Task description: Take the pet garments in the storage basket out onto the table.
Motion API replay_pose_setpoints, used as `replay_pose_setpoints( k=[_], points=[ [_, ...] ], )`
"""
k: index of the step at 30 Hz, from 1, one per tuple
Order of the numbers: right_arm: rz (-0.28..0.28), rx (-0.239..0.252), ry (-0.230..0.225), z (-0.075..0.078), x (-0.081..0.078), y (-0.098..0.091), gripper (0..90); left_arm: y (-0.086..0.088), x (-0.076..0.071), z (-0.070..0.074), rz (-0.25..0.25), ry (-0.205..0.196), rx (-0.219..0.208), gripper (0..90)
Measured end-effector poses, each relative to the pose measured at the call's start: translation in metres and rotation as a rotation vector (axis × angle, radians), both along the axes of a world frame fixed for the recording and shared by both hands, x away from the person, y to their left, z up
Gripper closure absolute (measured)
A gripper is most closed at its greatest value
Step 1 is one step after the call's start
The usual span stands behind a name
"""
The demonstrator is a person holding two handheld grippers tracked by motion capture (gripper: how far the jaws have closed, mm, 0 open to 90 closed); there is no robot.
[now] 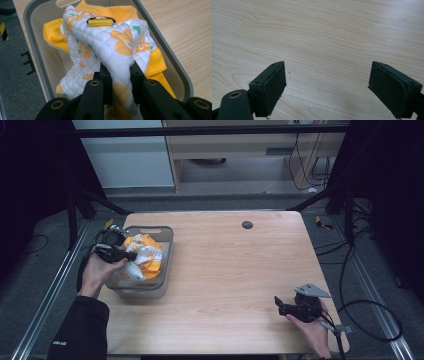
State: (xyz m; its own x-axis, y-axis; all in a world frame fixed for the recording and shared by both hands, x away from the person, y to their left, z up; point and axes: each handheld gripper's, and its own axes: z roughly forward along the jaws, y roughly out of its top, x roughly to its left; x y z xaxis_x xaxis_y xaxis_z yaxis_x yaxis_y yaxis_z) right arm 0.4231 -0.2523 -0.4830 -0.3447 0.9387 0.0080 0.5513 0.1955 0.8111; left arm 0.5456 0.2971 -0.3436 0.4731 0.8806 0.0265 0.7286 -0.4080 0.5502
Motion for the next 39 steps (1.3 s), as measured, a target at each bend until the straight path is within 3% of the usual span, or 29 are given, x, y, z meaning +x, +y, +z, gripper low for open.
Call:
replay_pose_setpoints(
  k=[8, 21, 39],
  points=[
    [-0.005, -0.001, -0.014, 0.001, 0.0, -0.001, 13.9, 0.003, -0.007, 0.012, -0.007, -0.023, -0.004, 77.9],
    [-0.002, -0.009, -0.017, 0.0, 0.0, 0.0, 13.9, -0.002, -0.019, 0.026, -0.059, -0.035, 0.005, 77.9],
    [-0.003, -0.005, -0.025, 0.001, -0.001, -0.001, 13.9, -0.026, -0.039, 0.051, -0.173, -0.071, 0.009, 77.9]
  ],
)
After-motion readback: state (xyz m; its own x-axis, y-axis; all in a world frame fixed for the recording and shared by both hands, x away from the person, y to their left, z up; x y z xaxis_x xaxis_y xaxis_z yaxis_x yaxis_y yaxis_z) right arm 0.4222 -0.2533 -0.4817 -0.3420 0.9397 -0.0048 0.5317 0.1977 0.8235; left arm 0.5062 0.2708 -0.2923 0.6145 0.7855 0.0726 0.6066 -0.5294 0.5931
